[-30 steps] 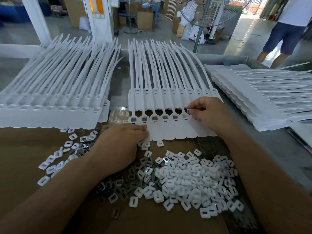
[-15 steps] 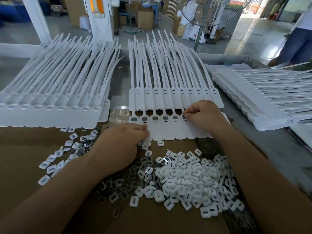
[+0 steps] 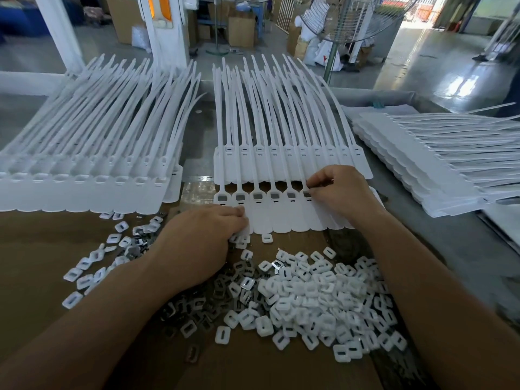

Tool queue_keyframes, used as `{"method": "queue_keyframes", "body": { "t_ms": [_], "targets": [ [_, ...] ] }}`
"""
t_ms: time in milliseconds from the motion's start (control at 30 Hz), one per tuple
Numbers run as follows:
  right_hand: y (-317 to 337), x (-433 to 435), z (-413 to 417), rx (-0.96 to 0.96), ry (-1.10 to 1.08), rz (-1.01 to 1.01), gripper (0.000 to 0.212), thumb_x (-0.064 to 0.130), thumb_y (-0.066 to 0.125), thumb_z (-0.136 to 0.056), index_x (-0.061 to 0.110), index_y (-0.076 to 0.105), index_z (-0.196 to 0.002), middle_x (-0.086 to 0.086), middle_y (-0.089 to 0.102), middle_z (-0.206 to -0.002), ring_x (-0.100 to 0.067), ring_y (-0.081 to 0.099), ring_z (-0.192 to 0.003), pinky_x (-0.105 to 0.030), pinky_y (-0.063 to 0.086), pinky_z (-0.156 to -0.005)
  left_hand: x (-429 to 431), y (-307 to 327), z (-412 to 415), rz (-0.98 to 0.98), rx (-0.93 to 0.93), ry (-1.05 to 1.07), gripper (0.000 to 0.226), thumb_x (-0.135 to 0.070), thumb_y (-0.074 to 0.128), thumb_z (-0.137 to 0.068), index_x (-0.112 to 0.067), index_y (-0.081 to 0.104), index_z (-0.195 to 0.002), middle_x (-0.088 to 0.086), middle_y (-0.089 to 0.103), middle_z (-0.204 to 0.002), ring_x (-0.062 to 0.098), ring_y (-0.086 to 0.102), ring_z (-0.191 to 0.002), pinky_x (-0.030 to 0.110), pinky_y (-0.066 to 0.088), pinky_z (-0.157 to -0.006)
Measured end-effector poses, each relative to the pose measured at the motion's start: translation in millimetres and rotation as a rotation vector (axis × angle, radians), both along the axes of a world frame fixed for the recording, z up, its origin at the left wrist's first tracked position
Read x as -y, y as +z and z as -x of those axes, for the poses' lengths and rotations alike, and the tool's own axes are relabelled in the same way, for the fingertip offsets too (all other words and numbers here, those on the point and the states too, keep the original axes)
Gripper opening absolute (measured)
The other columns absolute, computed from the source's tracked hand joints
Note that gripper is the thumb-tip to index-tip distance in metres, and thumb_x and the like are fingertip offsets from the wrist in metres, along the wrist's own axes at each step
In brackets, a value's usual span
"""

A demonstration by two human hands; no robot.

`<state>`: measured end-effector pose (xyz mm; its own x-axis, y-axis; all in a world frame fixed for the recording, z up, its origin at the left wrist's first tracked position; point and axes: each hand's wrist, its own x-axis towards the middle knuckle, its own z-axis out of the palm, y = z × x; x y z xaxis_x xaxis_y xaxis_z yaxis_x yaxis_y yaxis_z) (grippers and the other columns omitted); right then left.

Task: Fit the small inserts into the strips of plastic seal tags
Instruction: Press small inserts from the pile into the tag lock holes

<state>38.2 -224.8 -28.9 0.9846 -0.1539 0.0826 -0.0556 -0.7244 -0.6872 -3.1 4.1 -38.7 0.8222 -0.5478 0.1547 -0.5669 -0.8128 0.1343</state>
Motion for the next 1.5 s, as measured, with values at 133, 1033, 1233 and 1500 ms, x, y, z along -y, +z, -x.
{"method": "queue_keyframes", "body": {
  "t_ms": [133,1033,1233,1500],
  "targets": [
    [8.5,0.8,4.7,0.036,0.032,0.008,0.014,0.014,0.061,-0.086,0.027,0.062,-0.082,0.02,0.055,-0.077,0.004,0.051,-0.073,-0.009,0.032,-0.059,-0.8,0.4,-0.7,0.007,0.003,-0.007,0.057,-0.005,0.043,-0.082,-0.031,0.043,-0.133,-0.018,0.036,-0.141,0.002,0.034,-0.129,0.019,0.025,-0.104],
    [23.5,-68.0,59.4,-0.15,0.855,0.268,0.013,0.011,0.065,-0.083,0.017,0.069,-0.093,0.021,0.052,-0.078,0.009,0.047,-0.07,-0.003,0.036,-0.071,0.2,7.0,1.8,0.009,-0.028,-0.036,0.047,-0.015,0.047,-0.081,-0.032,0.054,-0.124,-0.016,0.044,-0.137,0.004,0.041,-0.124,0.019,0.03,-0.1],
    [24.2,-59.4,56.7,-0.141,0.828,0.147,0.016,0.009,0.064,-0.084,0.017,0.071,-0.096,0.017,0.062,-0.082,0.008,0.056,-0.074,-0.007,0.045,-0.073,0.3,6.3,1.7,-0.013,-0.036,-0.029,0.045,-0.024,0.04,-0.084,-0.035,0.05,-0.126,-0.017,0.039,-0.14,0.003,0.038,-0.126,0.021,0.028,-0.104],
    [23.8,-56.0,55.0,-0.077,0.77,0.057,0.007,0.012,0.065,-0.084,0.016,0.07,-0.083,0.014,0.063,-0.071,0.004,0.056,-0.065,-0.009,0.044,-0.062,1.0,4.2,1.1,-0.029,-0.037,-0.038,0.046,-0.02,0.034,-0.087,-0.035,0.047,-0.129,-0.019,0.035,-0.142,0.003,0.036,-0.128,0.023,0.03,-0.106]
  ]
}}
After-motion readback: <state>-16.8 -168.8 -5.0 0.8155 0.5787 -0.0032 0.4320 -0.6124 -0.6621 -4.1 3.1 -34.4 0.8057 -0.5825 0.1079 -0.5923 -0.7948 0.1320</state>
